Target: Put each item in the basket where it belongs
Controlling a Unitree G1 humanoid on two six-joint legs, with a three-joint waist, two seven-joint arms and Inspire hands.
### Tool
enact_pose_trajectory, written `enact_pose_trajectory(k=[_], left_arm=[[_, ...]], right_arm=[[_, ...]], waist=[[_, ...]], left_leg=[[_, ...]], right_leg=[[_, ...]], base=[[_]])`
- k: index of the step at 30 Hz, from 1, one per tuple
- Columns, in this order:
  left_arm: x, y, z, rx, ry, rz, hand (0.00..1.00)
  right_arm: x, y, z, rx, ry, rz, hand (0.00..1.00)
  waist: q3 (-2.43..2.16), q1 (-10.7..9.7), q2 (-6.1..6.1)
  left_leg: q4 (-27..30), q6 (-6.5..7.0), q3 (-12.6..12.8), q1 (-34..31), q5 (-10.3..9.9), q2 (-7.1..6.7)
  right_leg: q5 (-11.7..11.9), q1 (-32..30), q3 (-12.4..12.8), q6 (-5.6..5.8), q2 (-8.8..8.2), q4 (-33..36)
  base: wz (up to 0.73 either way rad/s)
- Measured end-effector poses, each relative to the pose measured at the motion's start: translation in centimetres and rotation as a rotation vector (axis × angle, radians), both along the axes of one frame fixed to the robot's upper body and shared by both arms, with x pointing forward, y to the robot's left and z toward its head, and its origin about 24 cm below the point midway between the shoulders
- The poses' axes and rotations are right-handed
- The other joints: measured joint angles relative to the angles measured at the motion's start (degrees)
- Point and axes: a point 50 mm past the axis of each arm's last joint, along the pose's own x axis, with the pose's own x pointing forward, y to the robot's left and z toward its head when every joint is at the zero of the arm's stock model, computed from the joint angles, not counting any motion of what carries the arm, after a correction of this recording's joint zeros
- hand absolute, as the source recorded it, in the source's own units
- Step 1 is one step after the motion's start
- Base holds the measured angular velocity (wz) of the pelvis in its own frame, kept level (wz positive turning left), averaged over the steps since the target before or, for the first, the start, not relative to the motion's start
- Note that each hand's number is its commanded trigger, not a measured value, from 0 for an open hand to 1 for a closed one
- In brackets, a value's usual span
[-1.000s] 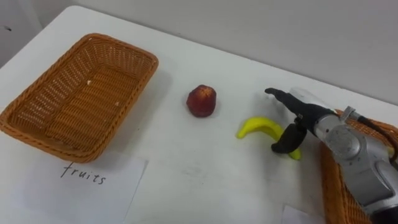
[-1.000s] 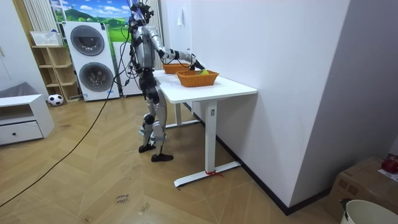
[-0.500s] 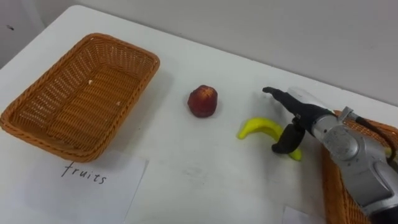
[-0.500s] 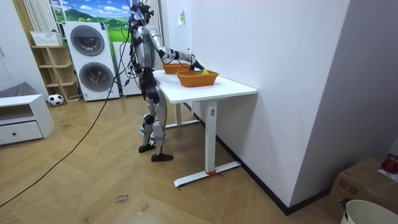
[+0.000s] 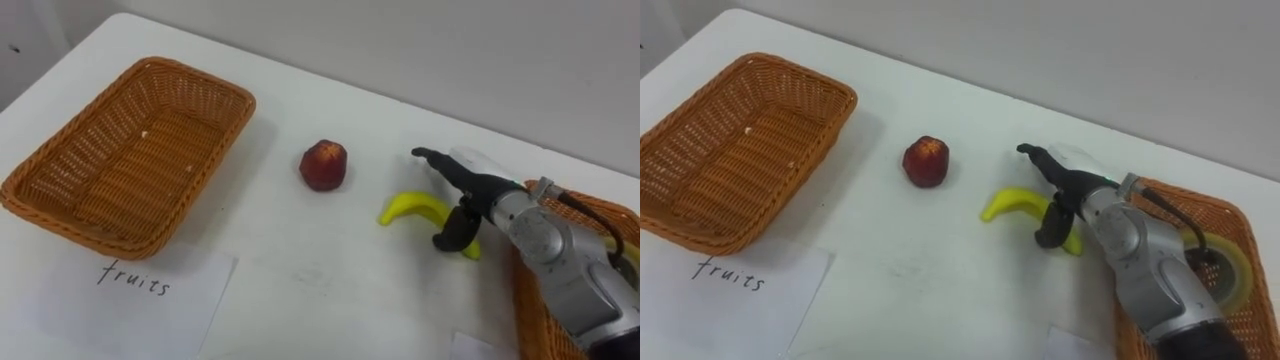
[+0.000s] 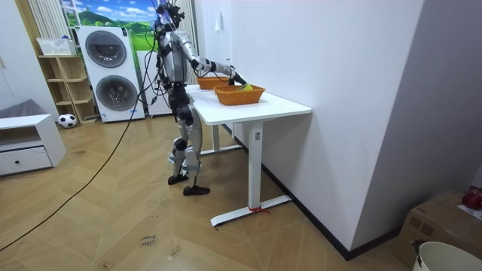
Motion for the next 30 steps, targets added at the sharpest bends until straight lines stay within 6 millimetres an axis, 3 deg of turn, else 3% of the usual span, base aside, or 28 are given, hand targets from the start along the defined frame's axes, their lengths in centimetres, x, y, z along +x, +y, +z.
enact_pose_trajectory(k=[18,19,20,30], left_arm=[[1.0,-0.1,0.1,-0.009,-0.017,-0.018,0.00],[1.2,-0.1,0.1,-0.009,-0.020,-0.019,0.00],[1.3,-0.1,0.1,-0.009,-0.021,-0.020,0.00],[1.3,-0.1,0.1,-0.015,-0.018,-0.021,0.00]], right_arm=[[-0.2,0.3,-0.4,-0.040,0.034,0.031,0.00],[-0.2,0.3,-0.4,-0.041,0.039,0.030,0.12],[-0.2,0.3,-0.5,-0.042,0.044,0.028,1.00],[-0.2,0.5,-0.8,-0.058,0.057,0.026,1.00]], waist=[[-0.10,0.1,-0.54],[-0.09,0.2,-0.67],[-0.09,0.2,-0.80],[-0.17,0.4,-1.11]], left_leg=[[-0.1,-0.11,-0.3,0.1,0.1,0.00],[-0.1,-0.12,-0.3,0.1,0.1,0.00],[-0.1,-0.12,-0.3,0.1,0.1,0.00],[-0.1,-0.13,-0.8,0.2,0.1,0.01]], right_leg=[[0.0,0.2,0.0,0.00,0.04,0.0],[0.0,0.2,0.0,0.00,0.04,0.0],[0.0,0.2,0.0,0.00,0.04,0.0],[0.0,0.4,-0.3,0.00,0.03,-0.1]], base=[[0.01],[0.00],[0.00],[0.00]])
